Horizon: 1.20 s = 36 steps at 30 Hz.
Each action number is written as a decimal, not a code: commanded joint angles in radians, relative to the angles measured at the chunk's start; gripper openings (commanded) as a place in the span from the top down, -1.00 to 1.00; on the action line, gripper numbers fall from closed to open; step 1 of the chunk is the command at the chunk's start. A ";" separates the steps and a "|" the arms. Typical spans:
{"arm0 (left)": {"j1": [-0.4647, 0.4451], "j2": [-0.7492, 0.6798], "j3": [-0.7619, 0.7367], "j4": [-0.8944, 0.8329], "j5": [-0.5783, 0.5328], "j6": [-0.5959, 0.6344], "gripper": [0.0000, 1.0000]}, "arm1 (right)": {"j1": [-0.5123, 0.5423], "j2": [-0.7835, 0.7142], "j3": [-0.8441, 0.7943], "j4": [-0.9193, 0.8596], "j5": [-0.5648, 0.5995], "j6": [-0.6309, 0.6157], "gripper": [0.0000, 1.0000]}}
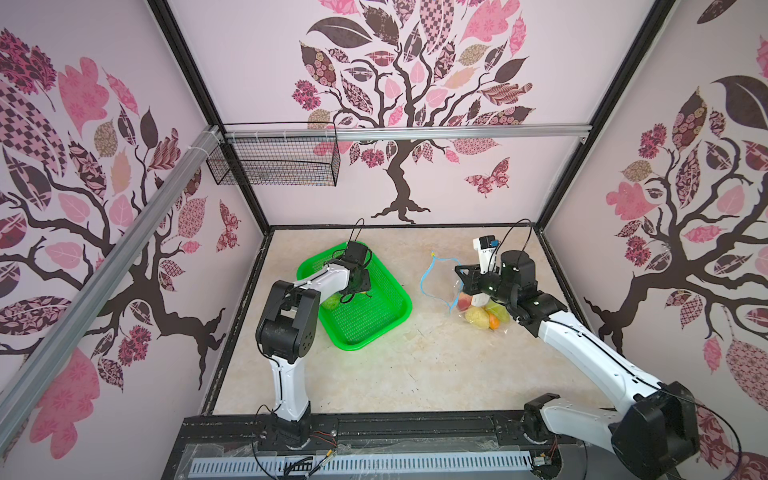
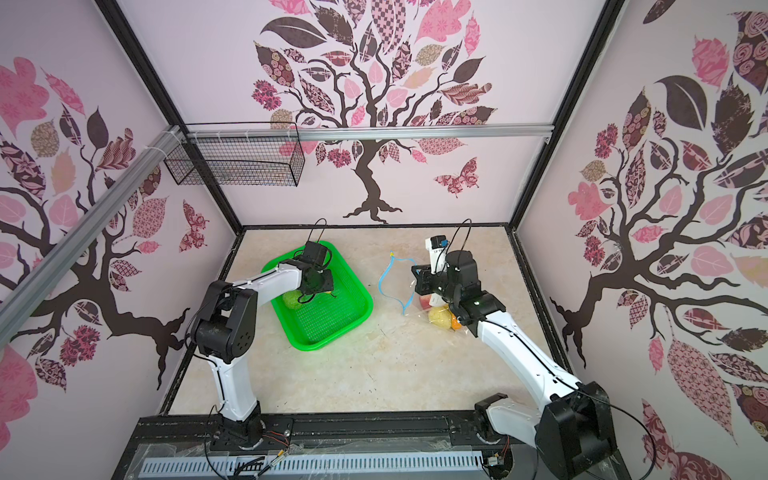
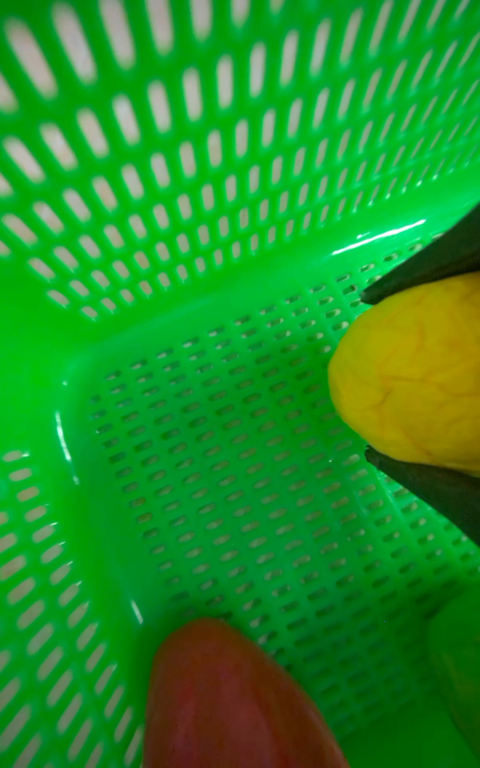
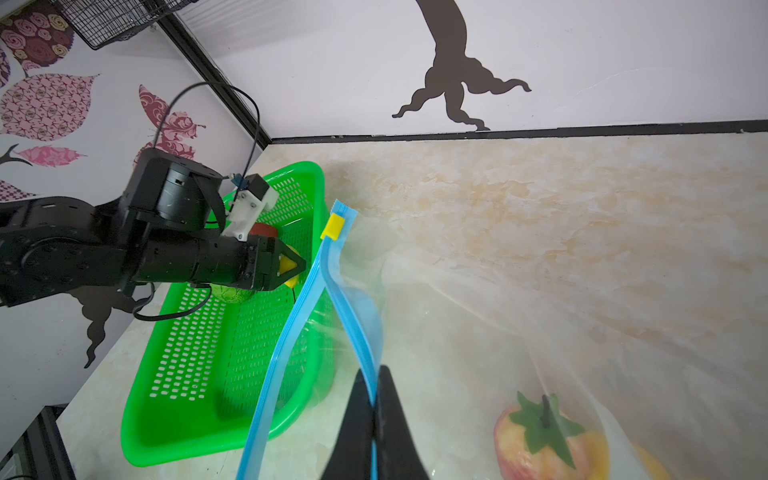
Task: Place the food in the zip-top bag and seal the zipper
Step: 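Close the left gripper on the yellow fruit and lift it, then carry the yellow fruit with the left gripper into the bag mouth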
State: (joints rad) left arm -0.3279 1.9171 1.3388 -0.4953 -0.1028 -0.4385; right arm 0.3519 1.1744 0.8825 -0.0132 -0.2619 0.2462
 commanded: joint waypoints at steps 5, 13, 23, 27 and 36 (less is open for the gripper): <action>-0.090 -0.234 0.014 0.008 -0.034 0.098 0.02 | -0.001 0.010 0.015 0.004 0.001 -0.002 1.00; -0.158 -0.388 0.024 0.077 0.184 0.014 0.00 | -0.002 0.013 0.009 0.014 0.065 0.044 1.00; -0.297 -0.364 0.060 0.216 0.359 -0.030 0.06 | -0.002 0.002 -0.014 0.072 0.082 0.099 1.00; -0.355 -0.313 0.082 0.242 0.379 -0.024 0.06 | -0.002 -0.027 -0.018 0.070 0.143 0.115 1.00; -0.381 -0.234 0.084 0.332 0.431 -0.049 0.09 | -0.002 -0.036 -0.046 0.128 -0.015 0.146 1.00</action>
State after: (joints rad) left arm -0.7052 1.6665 1.3731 -0.2184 0.3038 -0.4812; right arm 0.3519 1.1648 0.8364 0.0830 -0.2050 0.3714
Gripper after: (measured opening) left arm 0.491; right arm 0.050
